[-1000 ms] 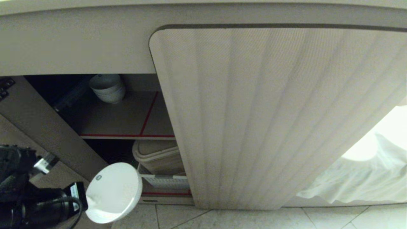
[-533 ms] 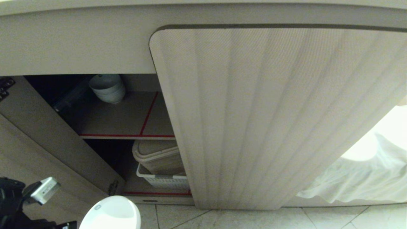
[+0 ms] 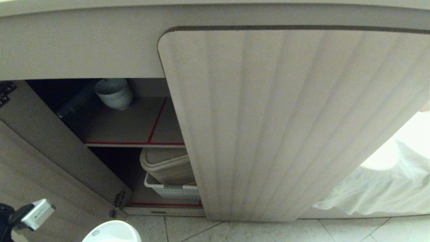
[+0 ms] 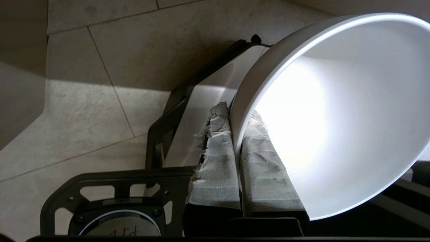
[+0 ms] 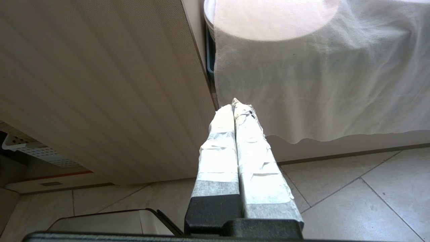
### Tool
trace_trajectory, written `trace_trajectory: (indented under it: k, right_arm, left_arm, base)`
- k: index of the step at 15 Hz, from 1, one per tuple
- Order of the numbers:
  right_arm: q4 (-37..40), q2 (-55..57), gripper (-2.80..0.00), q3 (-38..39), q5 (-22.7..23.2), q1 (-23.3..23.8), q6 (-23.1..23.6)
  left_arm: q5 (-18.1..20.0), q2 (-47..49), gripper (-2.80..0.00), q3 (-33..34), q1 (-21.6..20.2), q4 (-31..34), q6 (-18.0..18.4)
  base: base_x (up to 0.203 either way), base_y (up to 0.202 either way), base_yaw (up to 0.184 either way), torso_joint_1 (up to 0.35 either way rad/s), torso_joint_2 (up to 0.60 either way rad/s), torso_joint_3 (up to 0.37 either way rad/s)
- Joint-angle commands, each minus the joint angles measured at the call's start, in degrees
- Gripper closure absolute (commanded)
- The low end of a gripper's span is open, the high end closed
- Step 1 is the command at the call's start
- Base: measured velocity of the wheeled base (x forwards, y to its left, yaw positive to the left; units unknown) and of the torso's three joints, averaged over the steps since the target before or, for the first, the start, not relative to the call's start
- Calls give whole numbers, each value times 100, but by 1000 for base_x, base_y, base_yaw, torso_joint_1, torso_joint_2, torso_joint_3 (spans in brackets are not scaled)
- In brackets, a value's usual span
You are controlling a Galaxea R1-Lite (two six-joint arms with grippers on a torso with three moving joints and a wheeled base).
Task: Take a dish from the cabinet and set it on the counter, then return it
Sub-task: Place it on the table
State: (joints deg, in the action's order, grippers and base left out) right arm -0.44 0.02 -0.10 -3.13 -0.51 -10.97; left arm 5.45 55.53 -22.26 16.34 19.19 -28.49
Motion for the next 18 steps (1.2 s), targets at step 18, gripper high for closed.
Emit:
trace_trajectory:
  k: [18]
  right_arm:
    - [-9, -2, 0, 1, -3, -2, -10]
  left_arm:
    - [-26, -165, 0, -50, 220, 85, -16]
  base:
    - [0, 0, 0, 0, 0, 0]
